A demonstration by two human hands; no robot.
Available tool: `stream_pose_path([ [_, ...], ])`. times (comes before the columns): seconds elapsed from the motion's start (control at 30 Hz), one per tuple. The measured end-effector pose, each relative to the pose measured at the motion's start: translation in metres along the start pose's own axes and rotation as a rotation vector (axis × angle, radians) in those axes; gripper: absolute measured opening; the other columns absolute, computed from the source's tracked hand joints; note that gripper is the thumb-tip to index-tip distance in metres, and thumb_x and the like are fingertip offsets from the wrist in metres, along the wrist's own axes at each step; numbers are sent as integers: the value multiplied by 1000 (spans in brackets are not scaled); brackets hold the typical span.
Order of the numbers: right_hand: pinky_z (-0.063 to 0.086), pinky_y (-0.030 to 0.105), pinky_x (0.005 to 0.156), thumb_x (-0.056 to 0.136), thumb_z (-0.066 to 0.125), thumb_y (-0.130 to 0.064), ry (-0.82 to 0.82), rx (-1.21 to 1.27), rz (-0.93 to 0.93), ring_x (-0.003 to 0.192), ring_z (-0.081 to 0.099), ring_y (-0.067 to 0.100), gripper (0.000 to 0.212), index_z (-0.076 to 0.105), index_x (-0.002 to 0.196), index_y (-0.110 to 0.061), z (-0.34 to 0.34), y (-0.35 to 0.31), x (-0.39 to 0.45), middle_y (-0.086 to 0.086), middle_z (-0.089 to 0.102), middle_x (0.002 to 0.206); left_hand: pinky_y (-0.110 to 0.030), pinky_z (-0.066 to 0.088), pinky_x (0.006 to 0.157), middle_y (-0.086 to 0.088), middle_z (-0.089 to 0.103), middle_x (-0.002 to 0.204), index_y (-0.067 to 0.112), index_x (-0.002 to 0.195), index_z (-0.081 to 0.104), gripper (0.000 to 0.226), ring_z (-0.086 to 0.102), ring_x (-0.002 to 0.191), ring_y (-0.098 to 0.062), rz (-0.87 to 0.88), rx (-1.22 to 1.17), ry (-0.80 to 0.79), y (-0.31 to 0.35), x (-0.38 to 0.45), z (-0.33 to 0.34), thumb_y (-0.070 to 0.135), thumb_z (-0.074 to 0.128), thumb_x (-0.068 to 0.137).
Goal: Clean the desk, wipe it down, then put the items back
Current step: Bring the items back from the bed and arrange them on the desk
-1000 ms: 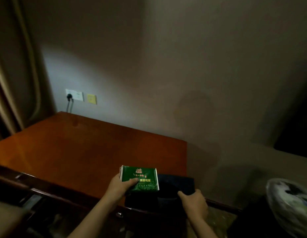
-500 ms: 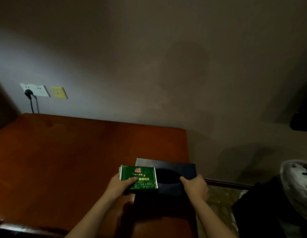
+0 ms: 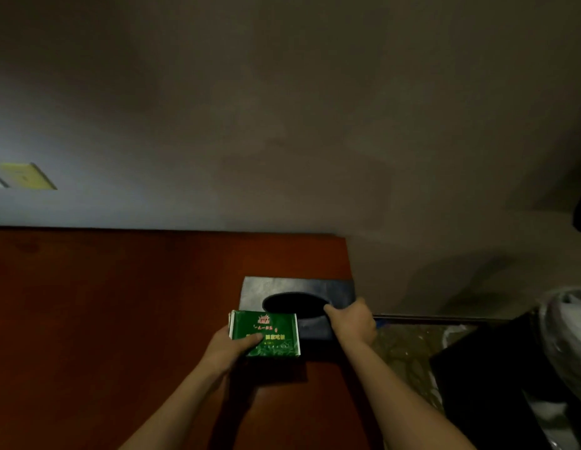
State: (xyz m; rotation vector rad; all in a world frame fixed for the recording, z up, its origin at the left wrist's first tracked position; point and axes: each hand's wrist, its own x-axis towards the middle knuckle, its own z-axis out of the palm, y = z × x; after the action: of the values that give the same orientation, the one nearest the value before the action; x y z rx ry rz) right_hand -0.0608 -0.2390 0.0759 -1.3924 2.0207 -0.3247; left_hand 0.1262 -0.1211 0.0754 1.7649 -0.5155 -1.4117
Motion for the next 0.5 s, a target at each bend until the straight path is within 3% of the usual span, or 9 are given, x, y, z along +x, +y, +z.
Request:
stream_pose_path([
  [0.2,48,39,82,78,72,-42,14,-8,7,109,57,35,60,52,118,-2,11,-29,38,18,59,121,-20,52,56,-6,69,93,13,99,58,23,68,78,-17,8,10,-50,18,45,1,6,70,80],
  [0.37,47,38,83,78,73,-41,21,13,22,111,57,35,63,52,120,0,27,-46,63,19,58,121,-44,56,82,-14,71,98,6,100,62,32,69,87,-30,-118,27,-76,-1,71,-2,10,76,72],
  [0.5,48,39,83,76,74,-43,23,-2,42,109,58,35,60,54,116,-2,41,-46,72,18,60,119,-29,54,64,-9,69,92,9,94,60,23,68,80,-23,-171,96,-26,-23,84,-4,10,74,76],
])
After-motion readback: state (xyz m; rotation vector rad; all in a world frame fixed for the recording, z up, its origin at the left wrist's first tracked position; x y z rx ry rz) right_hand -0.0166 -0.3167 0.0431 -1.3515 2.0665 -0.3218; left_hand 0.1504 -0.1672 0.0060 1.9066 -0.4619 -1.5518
